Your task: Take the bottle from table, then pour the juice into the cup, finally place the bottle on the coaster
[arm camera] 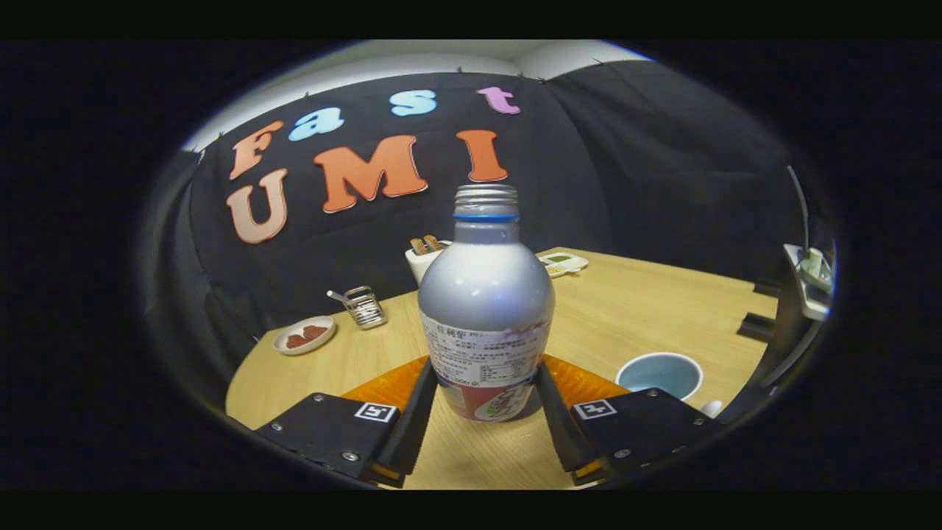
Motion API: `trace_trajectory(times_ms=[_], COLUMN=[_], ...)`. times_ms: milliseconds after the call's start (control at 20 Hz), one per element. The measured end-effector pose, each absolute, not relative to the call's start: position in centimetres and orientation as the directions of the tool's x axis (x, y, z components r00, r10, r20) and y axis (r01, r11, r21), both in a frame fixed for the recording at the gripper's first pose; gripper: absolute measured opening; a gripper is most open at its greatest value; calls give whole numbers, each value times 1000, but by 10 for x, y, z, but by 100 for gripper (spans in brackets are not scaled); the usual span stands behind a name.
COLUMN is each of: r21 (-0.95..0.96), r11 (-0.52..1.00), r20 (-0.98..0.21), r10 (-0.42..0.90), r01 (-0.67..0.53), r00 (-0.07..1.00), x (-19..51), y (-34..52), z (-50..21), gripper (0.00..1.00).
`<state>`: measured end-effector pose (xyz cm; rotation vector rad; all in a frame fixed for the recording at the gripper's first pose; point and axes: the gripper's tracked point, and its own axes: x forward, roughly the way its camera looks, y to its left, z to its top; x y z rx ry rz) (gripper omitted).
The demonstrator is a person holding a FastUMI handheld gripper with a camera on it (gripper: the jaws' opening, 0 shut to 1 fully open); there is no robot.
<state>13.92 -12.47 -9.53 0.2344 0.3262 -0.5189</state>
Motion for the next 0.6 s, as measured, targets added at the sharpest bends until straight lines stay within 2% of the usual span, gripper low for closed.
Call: trace_trajectory(times_ms=[150,600], r21=[23,-49], r11=[864,884], r20=[-340,-397], r10=[-467,-445], r01=[503,465], r00=[817,803], x=[149,177], y=[-130,-127], z=[-104,-150], gripper=[72,74])
